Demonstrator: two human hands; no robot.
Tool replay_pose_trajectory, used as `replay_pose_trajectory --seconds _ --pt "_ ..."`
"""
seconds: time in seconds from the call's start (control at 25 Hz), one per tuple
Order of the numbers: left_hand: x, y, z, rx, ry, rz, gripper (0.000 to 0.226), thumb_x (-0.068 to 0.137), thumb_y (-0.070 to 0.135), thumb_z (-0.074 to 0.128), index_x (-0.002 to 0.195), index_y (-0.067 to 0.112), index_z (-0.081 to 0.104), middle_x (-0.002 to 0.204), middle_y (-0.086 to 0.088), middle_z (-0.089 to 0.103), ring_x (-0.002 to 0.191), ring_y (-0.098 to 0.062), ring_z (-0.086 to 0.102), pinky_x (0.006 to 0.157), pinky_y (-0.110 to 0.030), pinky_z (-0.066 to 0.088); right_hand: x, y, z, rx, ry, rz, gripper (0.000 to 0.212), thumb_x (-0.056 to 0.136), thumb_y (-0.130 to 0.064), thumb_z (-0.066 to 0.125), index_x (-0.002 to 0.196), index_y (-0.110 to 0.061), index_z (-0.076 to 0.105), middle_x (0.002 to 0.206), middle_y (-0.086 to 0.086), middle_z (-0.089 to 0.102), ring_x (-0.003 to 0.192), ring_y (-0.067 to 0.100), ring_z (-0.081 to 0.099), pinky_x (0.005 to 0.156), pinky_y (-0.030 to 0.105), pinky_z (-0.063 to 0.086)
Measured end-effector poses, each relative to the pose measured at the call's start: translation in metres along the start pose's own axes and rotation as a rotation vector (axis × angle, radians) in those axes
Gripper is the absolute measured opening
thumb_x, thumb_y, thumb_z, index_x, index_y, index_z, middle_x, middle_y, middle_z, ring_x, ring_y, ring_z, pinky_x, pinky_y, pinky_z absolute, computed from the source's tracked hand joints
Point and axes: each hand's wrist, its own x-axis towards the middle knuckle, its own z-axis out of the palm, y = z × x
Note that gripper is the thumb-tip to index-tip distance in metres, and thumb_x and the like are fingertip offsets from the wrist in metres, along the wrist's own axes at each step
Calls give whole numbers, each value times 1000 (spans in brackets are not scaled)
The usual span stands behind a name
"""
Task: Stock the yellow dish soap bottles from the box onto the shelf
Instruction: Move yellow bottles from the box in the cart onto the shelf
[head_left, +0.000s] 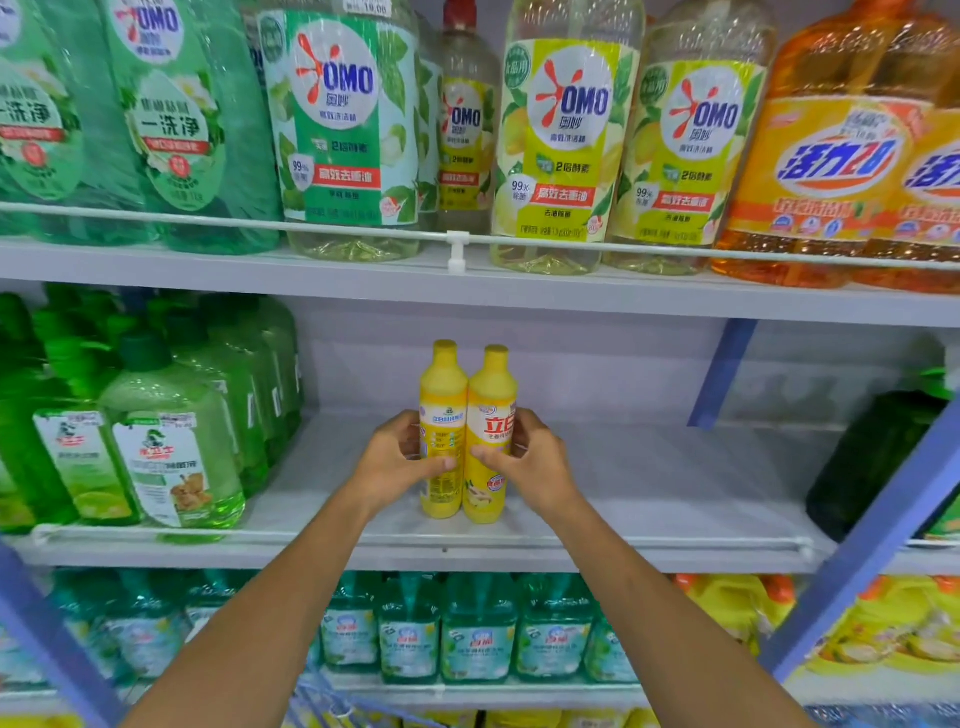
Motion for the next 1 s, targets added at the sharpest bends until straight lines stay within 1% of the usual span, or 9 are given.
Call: replay_pose_trajectory --seconds 0.16,0.24,0.32,0.4,0.48,0.64,0.72,0.88,1.0 --pt "-6 -4 17 32 140 -12 56 64 16 94 107 20 58 98 1 74 86 -12 72 66 -21 57 -6 6 13 44 116 1 47 72 -24 91 111 -25 63 99 -13 73 89 -5 70 76 14 56" --pt "-7 -6 21 39 135 -16 55 66 20 93 109 23 58 101 3 72 90 -10 70 64 -18 55 -6 5 15 45 134 4 51 72 -28 91 115 -21 64 101 -12 73 89 -5 70 75 13 55" --pt "-8 -6 16 37 25 -18 57 71 18 90 119 23 59 111 6 72 101 -9 69 76 -19 55 -6 4 15 19 123 0 55 72 -31 90 118 -17 63 104 -9 73 92 -3 69 77 13 55" --pt "-9 -7 5 24 -104 -29 57 77 12 85 127 21 59 119 7 71 110 -10 68 94 -29 55 -5 5 15 13 122 4 56 72 -31 91 118 -16 63 107 -6 73 94 1 70 81 19 57" --pt "-9 -8 -1 69 -121 -21 57 76 12 87 125 19 60 118 5 72 109 -12 69 99 -35 54 -6 5 16 12 133 5 55 71 -32 91 117 -18 63 107 -5 74 94 5 71 82 24 58" --pt "-11 -7 16 162 120 -63 69 54 32 97 109 22 56 102 5 71 92 -13 70 78 -33 59 -6 5 21 8 162 -11 52 69 -35 92 110 -26 61 104 -8 74 93 3 71 81 25 59" --pt "-9 -11 23 168 176 -70 76 45 45 94 109 24 57 103 5 70 92 -13 70 77 -35 60 -8 5 21 14 163 -18 53 69 -36 92 111 -29 60 104 -10 73 94 1 70 81 23 58" --pt "-15 -11 7 64 -34 -72 64 70 12 90 125 21 59 116 4 71 105 -12 69 94 -37 57 -14 5 11 96 52 -37 52 76 -20 88 115 -35 58 110 -17 70 100 -4 68 85 14 53" --pt "-15 -15 -3 98 -38 -50 57 68 5 90 117 13 61 107 0 73 94 -8 71 84 -28 58 -15 14 12 86 41 -35 50 78 -12 86 116 -32 59 110 -15 70 99 -3 69 88 19 56"
